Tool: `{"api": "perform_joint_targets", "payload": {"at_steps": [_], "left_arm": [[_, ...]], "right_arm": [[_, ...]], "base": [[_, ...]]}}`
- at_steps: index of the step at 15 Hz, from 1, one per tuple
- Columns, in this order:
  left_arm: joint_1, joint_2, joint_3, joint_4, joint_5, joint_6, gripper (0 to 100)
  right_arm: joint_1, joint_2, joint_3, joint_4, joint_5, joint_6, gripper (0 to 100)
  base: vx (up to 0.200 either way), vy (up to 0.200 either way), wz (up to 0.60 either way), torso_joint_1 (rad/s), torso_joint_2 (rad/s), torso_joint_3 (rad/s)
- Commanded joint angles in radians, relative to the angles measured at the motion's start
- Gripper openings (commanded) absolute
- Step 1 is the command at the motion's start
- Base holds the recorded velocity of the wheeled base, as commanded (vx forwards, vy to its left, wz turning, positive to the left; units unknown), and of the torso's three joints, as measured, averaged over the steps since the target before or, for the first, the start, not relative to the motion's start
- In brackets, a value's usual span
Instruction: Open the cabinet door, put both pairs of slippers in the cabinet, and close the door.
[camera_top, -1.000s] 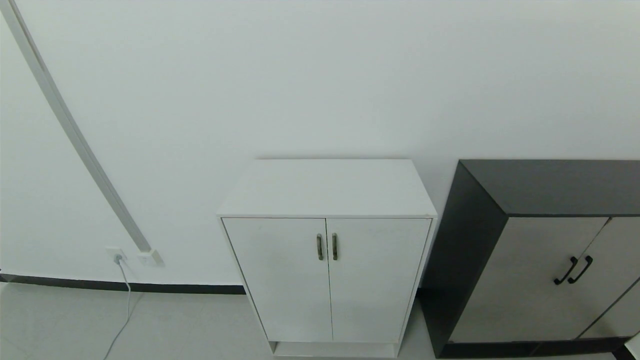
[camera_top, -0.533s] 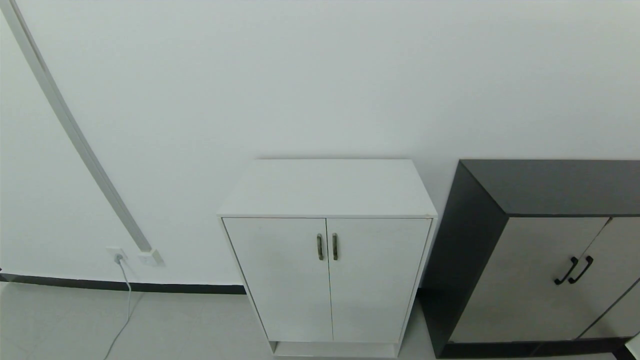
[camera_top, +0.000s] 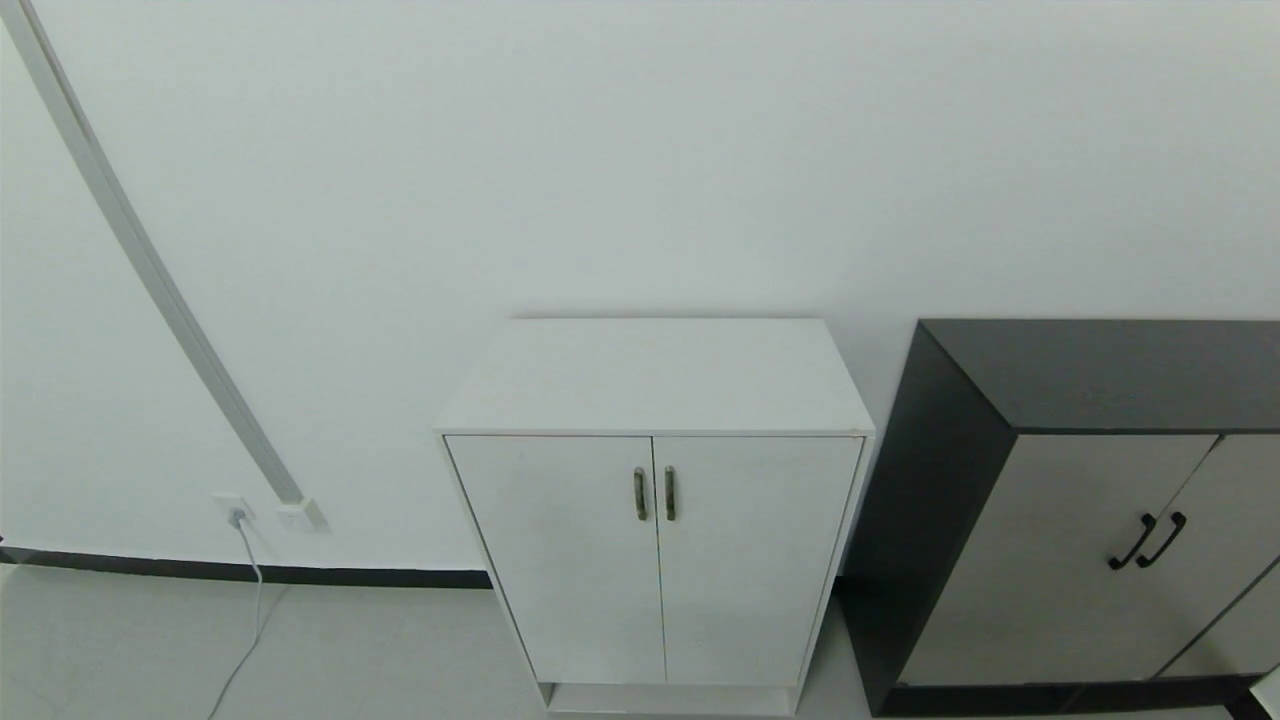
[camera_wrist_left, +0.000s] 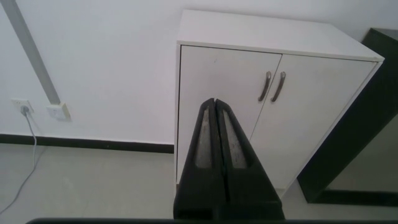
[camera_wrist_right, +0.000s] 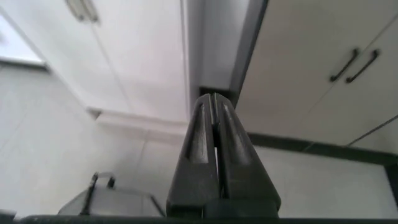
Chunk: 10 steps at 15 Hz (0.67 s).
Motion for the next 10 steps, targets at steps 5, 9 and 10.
{"api": "perform_joint_targets", "payload": {"at_steps": [5,9,10], "left_arm": [[0.000,0.000,0.000,0.000,0.001,0.000,0],[0.000,0.000,0.000,0.000,0.001,-0.002,0],[0.000,0.000,0.000,0.000,0.001,-0.002,0]], "right_arm": [[-0.031,-0.200,0.000,0.000,-0.001,0.028,0],[0.002,-0.260,0.000,-0.005,-0.003,0.065,0],[0.002,-0.260,0.000,-0.003,-0.029,0.065,0]], "base": [[0.000,0.000,0.00,0.000,0.00,0.000],[0.000,0.000,0.00,0.000,0.00,0.000],[0.000,0.000,0.00,0.000,0.00,0.000]]}}
